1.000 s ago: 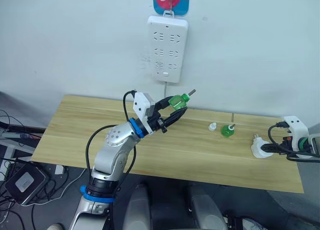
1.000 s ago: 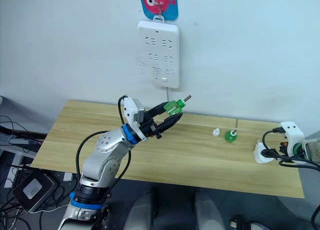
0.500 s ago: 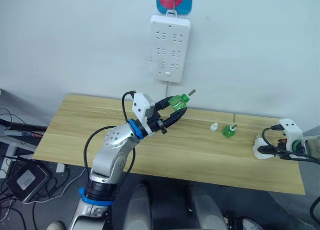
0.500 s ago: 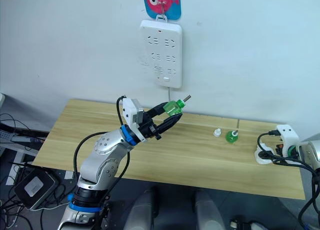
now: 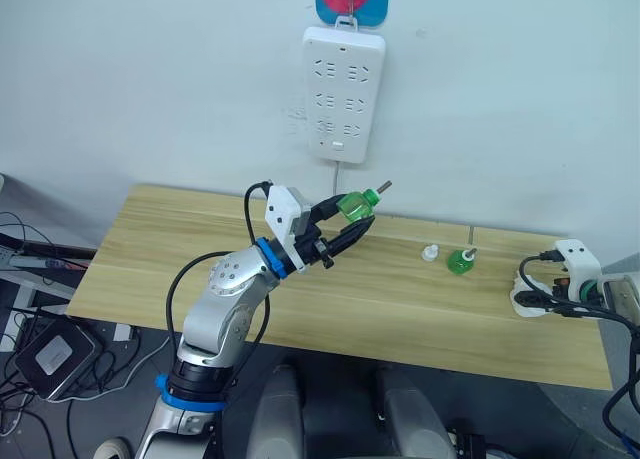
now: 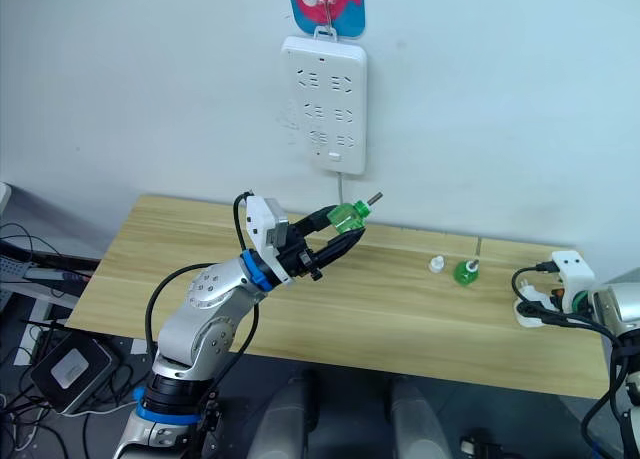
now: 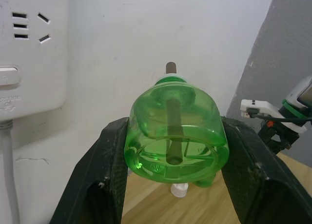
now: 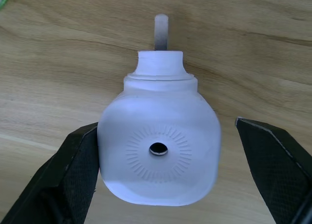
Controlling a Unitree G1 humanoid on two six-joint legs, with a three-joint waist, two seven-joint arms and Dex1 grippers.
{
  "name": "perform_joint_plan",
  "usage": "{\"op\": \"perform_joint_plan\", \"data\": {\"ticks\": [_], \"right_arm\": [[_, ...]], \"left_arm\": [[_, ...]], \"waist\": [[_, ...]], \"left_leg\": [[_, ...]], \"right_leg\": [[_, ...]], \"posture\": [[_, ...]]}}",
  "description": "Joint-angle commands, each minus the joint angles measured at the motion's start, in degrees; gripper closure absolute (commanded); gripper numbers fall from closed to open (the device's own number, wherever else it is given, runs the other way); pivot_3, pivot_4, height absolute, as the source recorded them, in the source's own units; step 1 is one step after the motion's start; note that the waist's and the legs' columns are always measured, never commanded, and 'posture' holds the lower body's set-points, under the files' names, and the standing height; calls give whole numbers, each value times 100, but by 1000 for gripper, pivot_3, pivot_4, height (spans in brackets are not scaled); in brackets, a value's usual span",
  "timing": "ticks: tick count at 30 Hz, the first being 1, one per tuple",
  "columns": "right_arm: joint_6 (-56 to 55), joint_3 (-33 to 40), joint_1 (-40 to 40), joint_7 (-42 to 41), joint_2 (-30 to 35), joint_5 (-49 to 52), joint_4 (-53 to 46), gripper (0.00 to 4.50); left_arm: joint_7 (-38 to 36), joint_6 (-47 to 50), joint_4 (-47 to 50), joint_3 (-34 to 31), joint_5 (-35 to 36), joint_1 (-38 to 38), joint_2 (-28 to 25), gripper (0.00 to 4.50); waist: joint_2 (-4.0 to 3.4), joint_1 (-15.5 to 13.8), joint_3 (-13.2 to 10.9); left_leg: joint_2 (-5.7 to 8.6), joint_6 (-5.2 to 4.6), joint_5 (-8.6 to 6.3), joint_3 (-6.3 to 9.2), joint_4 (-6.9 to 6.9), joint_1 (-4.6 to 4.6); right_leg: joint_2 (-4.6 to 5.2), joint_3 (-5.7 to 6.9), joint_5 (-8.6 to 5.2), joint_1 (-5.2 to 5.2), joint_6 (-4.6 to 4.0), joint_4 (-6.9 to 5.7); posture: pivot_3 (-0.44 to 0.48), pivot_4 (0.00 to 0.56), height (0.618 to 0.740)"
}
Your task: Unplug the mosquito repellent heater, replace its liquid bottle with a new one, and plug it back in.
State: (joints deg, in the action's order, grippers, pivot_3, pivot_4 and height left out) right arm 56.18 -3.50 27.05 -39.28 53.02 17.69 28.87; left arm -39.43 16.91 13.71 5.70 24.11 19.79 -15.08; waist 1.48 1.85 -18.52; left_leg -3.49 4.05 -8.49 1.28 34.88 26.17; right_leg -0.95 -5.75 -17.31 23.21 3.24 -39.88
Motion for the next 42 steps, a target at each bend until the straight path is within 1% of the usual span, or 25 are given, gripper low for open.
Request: {"op": "perform_joint_plan", "data": {"ticks": [1, 3, 4, 6, 8, 9, 11, 15, 17, 19, 20, 22, 24, 27, 29, 30, 32, 36, 42], "right_arm": [[0, 77, 87, -125, 13, -153, 162, 94], [-10, 102, 111, -174, -13, -200, 216, 94], [-1, 132, 121, -188, -31, -197, 237, 249], [-41, 144, 126, -316, -23, -186, 228, 679], [-44, 153, 90, -486, 40, -155, 122, 1397], [-20, 166, 66, -556, 86, -142, 58, 1526], [34, 200, 16, -731, 246, -116, -59, 1523], [197, 328, 192, -1431, 865, 34, -137, 1523], [1437, 562, 584, -2602, 1265, 1090, -446, 1523], [2516, 875, 1033, -3147, 1371, 1897, -546, 1523], [2953, 1063, 1278, -3172, 1315, 2148, -494, 1523], [3527, 1152, 1861, -3052, 1161, 2789, -199, 1523], [3632, 1004, 2163, -2697, 983, 3726, -224, 1523], [3632, 635, 2337, -2055, 952, 5349, -450, 1523], [3632, 468, 2384, -1596, 1017, 6153, -475, 1523], [3632, 426, 2389, -1347, 1040, 6486, -509, 1523], [3632, 322, 2472, -840, 1055, 7192, -443, 1523], [3632, 162, 2445, -71, 1147, 8271, -502, 1523], [3506, 146, 2169, 806, 1203, 9140, -698, 1523]], "left_arm": [[-4, -40, 311, -2, 69, -49, -7, 2218], [-5, -56, 284, -5, 49, -52, -12, 2218], [-6, -62, 273, -6, 44, -51, -14, 2218], [-6, -62, 269, -2, 45, -50, -17, 2218], [-13, -59, 271, 2, 52, -58, -23, 2218], [-21, -57, 273, 7, 57, -67, -25, 2218], [-47, -47, 279, 25, 73, -88, -30, 2218], [-428, 101, 392, 64, 336, -174, -195, 2218], [-950, 471, 475, 29, 852, -181, -439, 2218], [-1294, 736, 471, 14, 1179, -119, -618, 2218], [-1424, 800, 447, 26, 1251, -72, -686, 2218], [-1740, 922, 325, 88, 1365, 102, -794, 2218], [-1995, 993, 165, 157, 1434, 360, -807, 2218], [-2139, 995, -81, 241, 1390, 717, -683, 2218], [-2160, 908, -202, 293, 1288, 820, -598, 2218], [-2154, 882, -250, 308, 1267, 864, -546, 2218], [-2155, 865, -281, 335, 1252, 938, -455, 2218], [-2159, 834, -325, 370, 1196, 1016, -324, 2218], [-2169, 681, -436, 424, 1025, 1117, -216, 2218]], "waist": [[3, 0, -8], [4, -1, -10], [4, -1, -11], [4, -2, -12], [10, -1, -17], [13, -2, -19], [8, -3, -25], [-29, -4, -69], [-44, 15, -98], [-51, 88, -110], [-49, 128, -111], [-47, 146, -112], [-43, 141, -114], [-44, 117, -113], [-44, 90, -113], [-44, 86, -113], [-44, 72, -113], [-44, 11, -113], [-44, 0, -113]], "left_leg": [[0, 0, 0, 0, 0, 0], [0, 0, 0, 0, 0, 0], [0, 0, 0, 0, 0, 0], [0, 0, 0, 0, -1, 1], [0, 1, 0, 0, -1, 0], [0, 1, 0, 1, -1, 0], [-1, 1, 0, 2, -1, 0], [6, 1, 0, -4, -1, 2], [4, 1, 0, -4, -1, 2], [-1, 1, 0, -8, -5, 1], [-4, 1, 0, -5, -6, -2], [-8, 1, 0, 2, -7, -2], [-5, 1, -1, 4, -6, 0], [-1, 0, -2, 8, -5, 25], [5, -8, -6, 12, 4, 60], [8, -14, -10, 10, 6, 73], [9, -23, -16, 8, 7, 81], [7, -30, -22, 15, 3, 80], [7, -31, -22, 12, 8, 80]], "right_leg": [[0, 0, 0, 0, 0, 0], [0, 0, 0, 0, 0, 0], [0, 0, 0, 0, 0, 0], [0, 0, 0, 0, 0, 1], [0, 0, 0, 0, 0, 2], [0, 0, 0, -1, 0, 2], [0, 1, 0, -1, 0, 2], [5, -5, 0, 0, 1, 3], [4, -3, 0, 3, 1, 3], [0, -8, 0, 8, 1, 3], [-2, -5, 0, 5, 0, 0], [-7, 0, 0, 5, -1, 1], [-6, 3, -1, 4, -1, 3], [-2, 9, 1, 4, 2, 35], [2, 10, 10, 19, 16, 53], [5, 9, 24, 23, 8, 70], [9, 8, 37, 22, 8, 87], [6, 19, 38, 23, 6, 88], [6, 15, 38, 23, 6, 87]], "posture": [[36, 363, 740], [36, 363, 740], [36, 363, 740], [36, 363, 740], [30, 363, 740], [30, 363, 740], [27, 363, 740], [18, 361, 740], [1, 356, 740], [-11, 352, 740], [-11, 352, 740], [-25, 344, 740], [-28, 342, 740], [-35, 334, 740], [-35, 332, 740], [-36, 331, 740], [-36, 331, 740], [-32, 327, 740], [-21, 319, 740]]}}
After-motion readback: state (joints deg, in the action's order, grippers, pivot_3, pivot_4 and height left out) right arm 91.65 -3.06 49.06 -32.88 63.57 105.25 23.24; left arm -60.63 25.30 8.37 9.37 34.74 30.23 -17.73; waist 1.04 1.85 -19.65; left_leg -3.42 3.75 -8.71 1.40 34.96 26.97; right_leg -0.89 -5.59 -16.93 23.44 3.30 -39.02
